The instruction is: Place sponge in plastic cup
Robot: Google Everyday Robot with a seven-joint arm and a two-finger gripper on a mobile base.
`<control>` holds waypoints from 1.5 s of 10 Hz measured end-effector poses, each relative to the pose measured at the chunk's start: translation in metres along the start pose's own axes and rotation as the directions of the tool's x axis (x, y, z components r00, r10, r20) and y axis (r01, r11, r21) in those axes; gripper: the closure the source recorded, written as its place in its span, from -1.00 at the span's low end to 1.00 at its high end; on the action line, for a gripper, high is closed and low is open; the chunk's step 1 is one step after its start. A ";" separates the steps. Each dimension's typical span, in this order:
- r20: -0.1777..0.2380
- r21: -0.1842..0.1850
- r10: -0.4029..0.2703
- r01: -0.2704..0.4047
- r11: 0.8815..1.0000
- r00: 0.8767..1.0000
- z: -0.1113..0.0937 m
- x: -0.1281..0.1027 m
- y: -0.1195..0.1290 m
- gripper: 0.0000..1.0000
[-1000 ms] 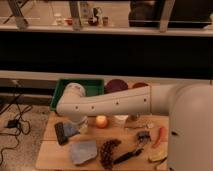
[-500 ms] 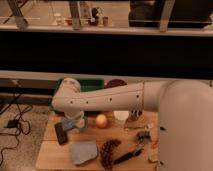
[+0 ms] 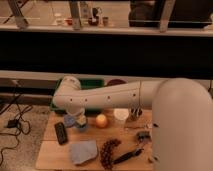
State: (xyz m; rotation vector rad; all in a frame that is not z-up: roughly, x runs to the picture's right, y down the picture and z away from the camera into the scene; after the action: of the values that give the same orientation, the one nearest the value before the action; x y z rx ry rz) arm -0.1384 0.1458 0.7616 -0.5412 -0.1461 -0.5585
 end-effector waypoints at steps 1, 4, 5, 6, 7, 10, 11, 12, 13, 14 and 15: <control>-0.007 -0.004 0.001 -0.001 1.000 1.000 0.003 0.003 0.001 0.84; -0.023 -0.018 0.005 -0.006 1.000 1.000 0.013 0.011 0.004 0.84; -0.030 -0.022 0.003 -0.004 1.000 1.000 0.016 0.012 0.005 0.84; -0.034 -0.025 0.001 -0.002 1.000 0.999 0.019 0.012 0.005 0.84; -0.038 -0.028 -0.001 0.000 1.000 0.999 0.021 0.011 0.005 0.83; -0.065 -0.040 -0.012 0.010 0.999 0.998 0.027 0.007 0.008 0.34; -0.064 -0.038 -0.013 0.011 0.999 0.998 0.027 0.006 0.007 0.24; -0.062 -0.037 -0.012 0.010 0.999 0.998 0.027 0.006 0.007 0.24; -0.061 -0.037 -0.012 0.010 0.999 0.998 0.027 0.006 0.007 0.24; -0.060 -0.037 -0.012 0.010 0.999 0.998 0.027 0.005 0.007 0.24; -0.060 -0.038 -0.012 0.010 0.999 0.998 0.027 0.005 0.007 0.24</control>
State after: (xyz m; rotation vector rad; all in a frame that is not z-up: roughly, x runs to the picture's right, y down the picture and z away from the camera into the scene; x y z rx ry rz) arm -0.1298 0.1629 0.7830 -0.5595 -0.0818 -0.5884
